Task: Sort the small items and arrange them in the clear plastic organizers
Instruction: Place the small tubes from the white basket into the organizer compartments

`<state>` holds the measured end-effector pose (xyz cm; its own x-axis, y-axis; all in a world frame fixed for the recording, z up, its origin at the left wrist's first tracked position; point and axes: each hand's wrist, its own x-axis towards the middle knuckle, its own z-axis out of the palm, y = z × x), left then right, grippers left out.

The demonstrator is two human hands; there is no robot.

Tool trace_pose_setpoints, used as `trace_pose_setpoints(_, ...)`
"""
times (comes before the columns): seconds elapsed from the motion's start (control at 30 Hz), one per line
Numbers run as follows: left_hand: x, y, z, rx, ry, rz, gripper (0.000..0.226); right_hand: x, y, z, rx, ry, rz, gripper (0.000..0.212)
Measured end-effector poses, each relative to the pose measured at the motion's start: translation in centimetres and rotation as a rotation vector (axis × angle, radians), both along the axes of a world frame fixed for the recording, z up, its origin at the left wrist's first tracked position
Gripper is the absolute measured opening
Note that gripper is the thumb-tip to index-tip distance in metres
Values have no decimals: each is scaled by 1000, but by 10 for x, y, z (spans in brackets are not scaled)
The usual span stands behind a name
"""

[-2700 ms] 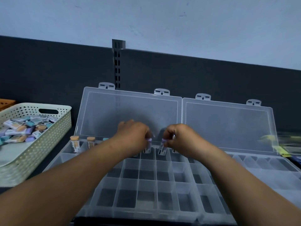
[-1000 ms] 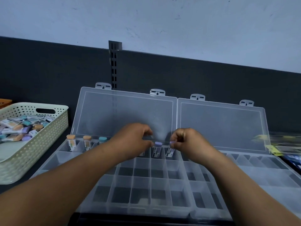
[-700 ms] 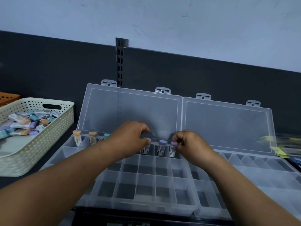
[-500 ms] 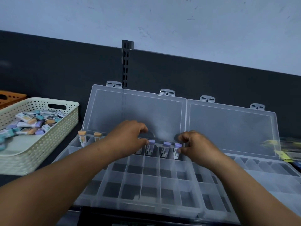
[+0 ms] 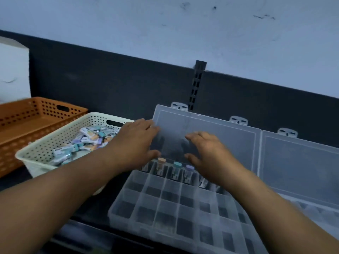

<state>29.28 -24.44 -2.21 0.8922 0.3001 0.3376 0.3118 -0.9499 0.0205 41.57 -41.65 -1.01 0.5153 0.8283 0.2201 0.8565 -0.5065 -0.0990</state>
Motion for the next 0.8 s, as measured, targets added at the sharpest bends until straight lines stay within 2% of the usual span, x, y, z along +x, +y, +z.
trace_pose_setpoints(0.13, -35, 55, 0, -44, 53, 103, 87, -25, 57, 0, -29, -8, 90, 67)
trace_pose_setpoints(0.33, -84, 126, -2, -161, 135, 160, 93, -71, 137, 2, -46, 15, 220, 69)
trace_pose_setpoints(0.43, -102, 153, -12, -172, 189, 156, 96, -87, 175, -4, -89, 85, 273, 68)
trace_pose_setpoints(0.53, -113, 172, -23, -151, 224, 164, 96, -97, 211, -15, -172, 151, 264, 65)
trace_pose_setpoints(0.63, -116, 182, -30, -151, 210, 136, 97, -98, 244, -25, -227, 174, 229, 53)
trace_pose_setpoints(0.8, -115, 183, -31, -178, 139, 72, 88, -96, 280, -38, -254, 180, 158, 73)
